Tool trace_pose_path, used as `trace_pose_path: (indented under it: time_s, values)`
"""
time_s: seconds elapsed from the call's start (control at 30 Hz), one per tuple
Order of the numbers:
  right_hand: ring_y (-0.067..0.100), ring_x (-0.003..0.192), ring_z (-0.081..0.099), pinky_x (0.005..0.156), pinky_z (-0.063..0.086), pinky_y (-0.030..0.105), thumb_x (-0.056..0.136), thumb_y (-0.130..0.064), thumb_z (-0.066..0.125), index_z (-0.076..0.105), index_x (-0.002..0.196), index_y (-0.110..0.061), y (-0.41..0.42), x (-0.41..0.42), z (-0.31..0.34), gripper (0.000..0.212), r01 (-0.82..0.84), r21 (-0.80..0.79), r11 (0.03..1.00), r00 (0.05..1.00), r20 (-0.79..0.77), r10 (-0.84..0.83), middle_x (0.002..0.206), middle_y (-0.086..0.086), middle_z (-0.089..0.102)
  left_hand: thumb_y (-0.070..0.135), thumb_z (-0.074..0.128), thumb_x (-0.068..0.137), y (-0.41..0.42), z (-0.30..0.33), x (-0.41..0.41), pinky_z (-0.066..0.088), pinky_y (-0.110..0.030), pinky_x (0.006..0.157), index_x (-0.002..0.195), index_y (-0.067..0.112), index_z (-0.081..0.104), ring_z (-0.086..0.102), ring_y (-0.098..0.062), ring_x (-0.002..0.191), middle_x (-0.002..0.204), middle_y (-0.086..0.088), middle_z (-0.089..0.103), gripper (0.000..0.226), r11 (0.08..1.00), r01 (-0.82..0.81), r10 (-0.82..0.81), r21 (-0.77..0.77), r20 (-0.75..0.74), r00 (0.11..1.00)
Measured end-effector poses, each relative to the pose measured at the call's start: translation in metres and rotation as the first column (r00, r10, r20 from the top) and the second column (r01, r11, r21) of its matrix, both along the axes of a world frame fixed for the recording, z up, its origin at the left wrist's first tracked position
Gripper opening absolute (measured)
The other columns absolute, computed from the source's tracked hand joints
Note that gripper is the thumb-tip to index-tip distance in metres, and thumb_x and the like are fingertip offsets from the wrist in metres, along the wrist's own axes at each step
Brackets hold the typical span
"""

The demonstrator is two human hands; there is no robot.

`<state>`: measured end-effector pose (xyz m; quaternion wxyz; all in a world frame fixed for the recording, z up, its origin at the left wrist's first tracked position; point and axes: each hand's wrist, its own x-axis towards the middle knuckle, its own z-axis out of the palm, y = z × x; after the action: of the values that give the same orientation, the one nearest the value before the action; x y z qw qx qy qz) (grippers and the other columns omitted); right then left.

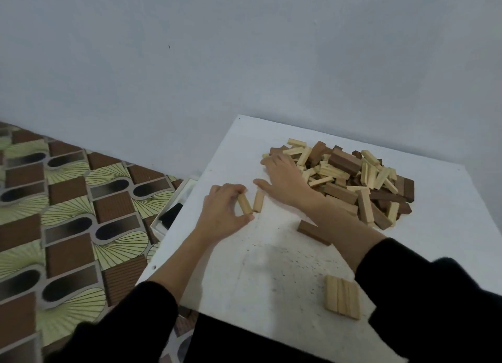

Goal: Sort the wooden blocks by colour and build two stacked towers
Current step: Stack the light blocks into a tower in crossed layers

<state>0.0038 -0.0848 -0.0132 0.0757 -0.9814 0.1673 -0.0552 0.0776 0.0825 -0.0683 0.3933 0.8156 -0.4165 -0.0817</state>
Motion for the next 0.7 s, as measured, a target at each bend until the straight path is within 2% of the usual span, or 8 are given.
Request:
trace_pose_path:
  time_s: [0.13, 0.2, 0.27, 0.33, 0.4, 0.53, 0.6, 0.7]
  values:
    - [0.027, 0.139, 0.019, 0.117, 0.003, 0.039, 0.100, -0.031, 0.034, 0.036, 0.138, -0.001, -0.004, 0.016, 0.001, 0.048, 0.078, -0.005, 0.997, 0.979, -0.186, -0.078, 0.141, 0.016, 0.041, 0.062, 0.058, 0.059, 0.000, 0.000, 0.001, 0.030, -0.030, 0.085, 0.123, 0.029, 0.056, 0.042, -0.011, 0.107, 0.119, 0.016, 0.058, 0.072, 0.999, 0.042, -0.042, -0.016, 0.012, 0.999]
    - [0.029, 0.134, 0.026, 0.115, 0.008, 0.039, 0.099, -0.023, 0.035, 0.038, 0.135, -0.002, -0.001, 0.017, 0.000, 0.042, 0.079, -0.002, 0.997, 0.978, -0.195, -0.078, 0.135, 0.017, 0.046, 0.062, 0.058, 0.060, 0.000, 0.000, 0.002, 0.032, -0.031, 0.085, 0.123, 0.029, 0.057, 0.042, -0.012, 0.106, 0.118, 0.016, 0.059, 0.071, 0.998, 0.051, -0.051, -0.021, 0.014, 0.999]
    - [0.028, 0.124, 0.035, 0.099, 0.023, 0.035, 0.096, -0.013, 0.038, 0.043, 0.127, -0.005, 0.006, 0.015, 0.000, 0.033, 0.050, -0.008, 0.999, 0.988, -0.145, -0.050, 0.124, 0.014, 0.054, 0.057, 0.066, 0.061, -0.001, 0.000, 0.003, 0.033, -0.032, 0.085, 0.122, 0.026, 0.059, 0.043, -0.012, 0.105, 0.117, 0.014, 0.060, 0.069, 0.998, 0.040, -0.040, -0.049, 0.002, 0.999]
    - [0.027, 0.113, 0.039, 0.079, 0.025, 0.030, 0.089, -0.001, 0.039, 0.047, 0.118, -0.007, 0.015, 0.010, 0.001, 0.030, 0.020, -0.004, 1.000, 0.994, -0.106, -0.020, 0.113, 0.010, 0.057, 0.042, 0.078, 0.063, 0.000, -0.001, 0.003, 0.035, -0.032, 0.088, 0.124, 0.022, 0.057, 0.045, -0.011, 0.104, 0.116, 0.013, 0.060, 0.067, 0.997, 0.003, -0.007, -0.083, -0.041, 0.999]
    - [0.027, 0.108, 0.040, 0.074, 0.026, 0.029, 0.084, 0.008, 0.037, 0.048, 0.116, -0.006, 0.022, 0.002, 0.003, 0.037, 0.014, 0.044, 0.999, 0.995, -0.097, -0.010, 0.109, 0.011, 0.057, 0.030, 0.084, 0.065, 0.000, -0.002, 0.004, 0.034, -0.032, 0.090, 0.126, 0.021, 0.055, 0.043, -0.009, 0.103, 0.113, 0.016, 0.059, 0.069, 0.996, -0.021, 0.014, -0.091, -0.075, 0.997]
    - [0.022, 0.090, 0.034, 0.066, 0.018, 0.025, 0.079, 0.014, 0.036, 0.044, 0.096, -0.010, 0.027, -0.015, 0.003, 0.030, 0.075, 0.109, 0.991, 0.990, -0.127, -0.061, 0.092, 0.010, 0.048, 0.028, 0.083, 0.067, 0.000, -0.001, 0.003, 0.034, -0.031, 0.091, 0.129, 0.023, 0.052, 0.041, -0.006, 0.102, 0.114, 0.017, 0.061, 0.069, 0.997, -0.014, 0.009, -0.071, -0.068, 0.998]
    - [0.022, 0.090, 0.034, 0.067, 0.022, 0.027, 0.079, 0.014, 0.036, 0.047, 0.100, -0.006, 0.030, -0.022, 0.005, 0.031, 0.127, 0.138, 0.982, 0.984, -0.139, -0.108, 0.089, 0.008, 0.044, 0.028, 0.083, 0.068, 0.000, 0.000, 0.003, 0.033, -0.030, 0.090, 0.131, 0.024, 0.051, 0.041, -0.008, 0.103, 0.113, 0.019, 0.060, 0.070, 0.998, -0.008, 0.003, -0.062, -0.071, 0.997]
    - [0.027, 0.102, 0.041, 0.079, 0.036, 0.035, 0.082, 0.014, 0.036, 0.050, 0.113, -0.001, 0.037, -0.031, 0.006, 0.037, 0.175, 0.229, 0.958, 0.980, -0.139, -0.146, 0.096, 0.012, 0.048, 0.029, 0.083, 0.068, 0.000, 0.001, 0.002, 0.032, -0.027, 0.089, 0.132, 0.026, 0.049, 0.040, -0.007, 0.103, 0.111, 0.025, 0.058, 0.072, 0.999, 0.012, -0.014, -0.033, -0.063, 0.998]
